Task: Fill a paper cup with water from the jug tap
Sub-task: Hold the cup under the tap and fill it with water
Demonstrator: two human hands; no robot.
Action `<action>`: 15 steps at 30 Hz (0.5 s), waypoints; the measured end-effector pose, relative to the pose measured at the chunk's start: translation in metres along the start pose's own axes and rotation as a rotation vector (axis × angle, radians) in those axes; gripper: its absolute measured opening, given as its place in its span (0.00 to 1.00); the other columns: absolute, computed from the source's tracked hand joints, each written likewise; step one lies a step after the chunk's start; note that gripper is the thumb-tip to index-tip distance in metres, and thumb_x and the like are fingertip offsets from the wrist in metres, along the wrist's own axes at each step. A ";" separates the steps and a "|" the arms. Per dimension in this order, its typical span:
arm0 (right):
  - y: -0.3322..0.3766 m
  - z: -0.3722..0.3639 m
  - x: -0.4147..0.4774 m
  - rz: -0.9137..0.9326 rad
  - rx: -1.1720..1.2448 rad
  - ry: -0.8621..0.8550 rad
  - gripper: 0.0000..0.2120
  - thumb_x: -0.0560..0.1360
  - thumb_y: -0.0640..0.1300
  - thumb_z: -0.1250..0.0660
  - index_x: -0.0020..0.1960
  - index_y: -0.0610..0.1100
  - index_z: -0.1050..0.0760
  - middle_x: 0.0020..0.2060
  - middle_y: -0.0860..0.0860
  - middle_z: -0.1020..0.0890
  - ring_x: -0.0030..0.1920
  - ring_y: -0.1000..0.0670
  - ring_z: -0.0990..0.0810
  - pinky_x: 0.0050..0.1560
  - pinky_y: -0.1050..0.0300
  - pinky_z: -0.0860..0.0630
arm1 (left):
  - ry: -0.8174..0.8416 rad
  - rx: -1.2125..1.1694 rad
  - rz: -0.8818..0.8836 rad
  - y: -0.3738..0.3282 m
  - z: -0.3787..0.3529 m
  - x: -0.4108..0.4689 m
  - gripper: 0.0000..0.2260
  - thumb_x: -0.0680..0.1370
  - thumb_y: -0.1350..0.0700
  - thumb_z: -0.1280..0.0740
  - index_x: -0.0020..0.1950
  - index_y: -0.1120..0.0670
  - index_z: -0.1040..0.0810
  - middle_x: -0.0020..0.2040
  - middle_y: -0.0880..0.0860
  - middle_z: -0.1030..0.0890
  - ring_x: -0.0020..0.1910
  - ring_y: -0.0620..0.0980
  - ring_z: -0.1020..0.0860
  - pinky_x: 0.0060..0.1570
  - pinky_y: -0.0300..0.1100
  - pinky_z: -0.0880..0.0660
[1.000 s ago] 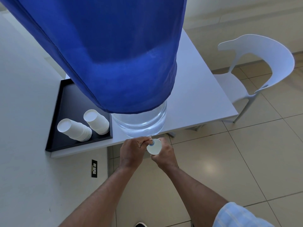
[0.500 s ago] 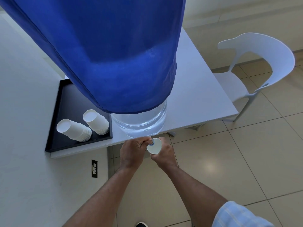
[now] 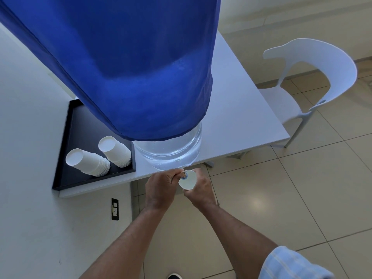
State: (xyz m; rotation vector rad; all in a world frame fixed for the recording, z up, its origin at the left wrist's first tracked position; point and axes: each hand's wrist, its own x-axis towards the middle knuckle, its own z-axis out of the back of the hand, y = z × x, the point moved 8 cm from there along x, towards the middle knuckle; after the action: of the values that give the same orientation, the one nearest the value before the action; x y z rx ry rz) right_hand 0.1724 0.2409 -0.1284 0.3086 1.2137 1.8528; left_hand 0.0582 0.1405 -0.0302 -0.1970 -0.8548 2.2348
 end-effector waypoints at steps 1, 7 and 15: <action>0.000 0.000 0.000 -0.001 0.000 0.000 0.22 0.68 0.40 0.23 0.58 0.50 0.26 0.47 0.53 0.19 0.45 0.50 0.21 0.34 0.72 0.31 | -0.006 0.019 -0.014 -0.001 0.000 0.000 0.05 0.80 0.49 0.23 0.55 0.43 0.10 0.47 0.43 0.08 0.46 0.48 0.10 0.45 0.50 0.15; 0.000 -0.002 -0.001 -0.010 0.013 0.006 0.22 0.68 0.41 0.23 0.58 0.51 0.26 0.47 0.53 0.18 0.47 0.50 0.20 0.36 0.71 0.31 | -0.002 0.034 -0.030 -0.001 0.000 0.001 0.04 0.80 0.48 0.24 0.54 0.43 0.10 0.47 0.43 0.08 0.46 0.49 0.10 0.45 0.51 0.15; -0.001 -0.002 -0.003 -0.006 0.016 0.016 0.23 0.68 0.39 0.23 0.59 0.49 0.26 0.48 0.52 0.19 0.48 0.49 0.20 0.37 0.65 0.27 | 0.001 0.052 -0.065 -0.005 0.001 0.002 0.03 0.80 0.49 0.24 0.52 0.44 0.11 0.44 0.43 0.09 0.42 0.47 0.12 0.42 0.48 0.16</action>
State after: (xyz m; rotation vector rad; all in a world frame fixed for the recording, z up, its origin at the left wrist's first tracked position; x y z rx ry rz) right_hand 0.1737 0.2378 -0.1297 0.2990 1.2398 1.8442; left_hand 0.0595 0.1436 -0.0266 -0.1438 -0.7909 2.1932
